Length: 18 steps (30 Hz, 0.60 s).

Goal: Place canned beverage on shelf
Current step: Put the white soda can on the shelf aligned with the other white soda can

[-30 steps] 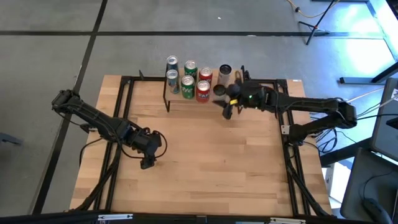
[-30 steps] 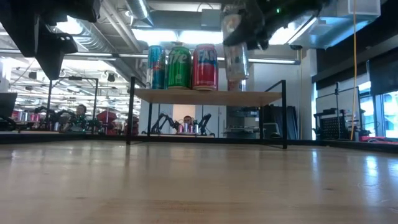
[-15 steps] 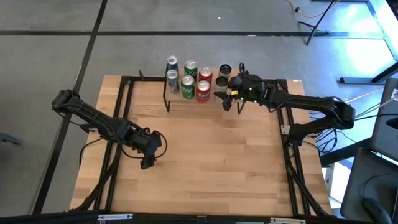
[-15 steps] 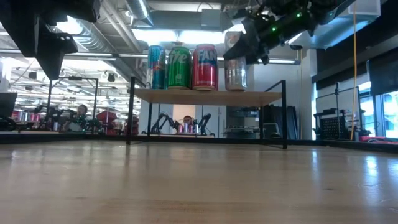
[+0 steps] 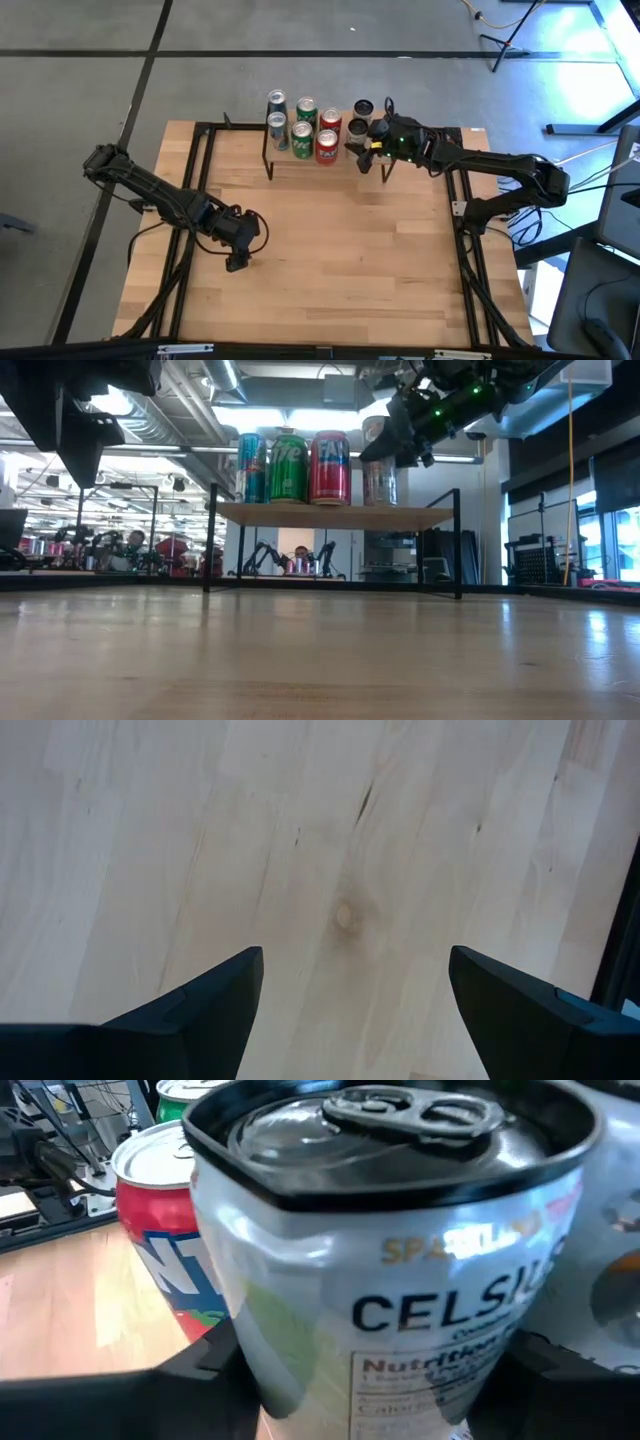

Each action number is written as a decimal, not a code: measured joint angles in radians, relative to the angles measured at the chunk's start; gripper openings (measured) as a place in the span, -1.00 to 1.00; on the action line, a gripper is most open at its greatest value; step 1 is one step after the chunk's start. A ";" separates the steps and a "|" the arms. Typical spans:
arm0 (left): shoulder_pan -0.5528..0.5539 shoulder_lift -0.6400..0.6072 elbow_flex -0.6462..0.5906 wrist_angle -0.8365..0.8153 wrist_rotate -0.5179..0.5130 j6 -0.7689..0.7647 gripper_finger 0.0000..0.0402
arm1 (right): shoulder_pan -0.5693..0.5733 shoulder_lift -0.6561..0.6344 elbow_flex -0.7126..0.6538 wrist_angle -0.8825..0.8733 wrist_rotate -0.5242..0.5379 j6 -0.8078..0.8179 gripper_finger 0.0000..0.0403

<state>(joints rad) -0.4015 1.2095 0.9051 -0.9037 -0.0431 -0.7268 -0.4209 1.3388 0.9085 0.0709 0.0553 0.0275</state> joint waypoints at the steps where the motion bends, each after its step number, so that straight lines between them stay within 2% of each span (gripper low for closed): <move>1: 0.000 0.000 0.000 0.000 0.000 0.000 0.52 | 0.002 0.000 0.000 -0.001 0.007 -0.003 0.27; 5: 0.000 0.000 0.000 0.000 0.000 0.000 0.52 | 0.001 0.001 0.000 -0.016 0.016 -0.010 0.68; 9: 0.000 0.000 0.000 0.000 0.000 0.000 0.52 | 0.001 -0.003 0.000 -0.018 0.020 -0.009 0.91; 12: 0.000 0.000 0.000 0.000 0.000 0.000 0.52 | 0.001 -0.020 -0.001 -0.024 0.024 -0.008 0.96; 18: 0.000 0.000 0.000 0.001 0.000 0.000 0.53 | 0.001 -0.080 -0.001 -0.028 0.031 -0.007 0.90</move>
<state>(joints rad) -0.4015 1.2095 0.9051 -0.9028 -0.0429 -0.7265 -0.4194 1.2588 0.9077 0.0430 0.0868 0.0208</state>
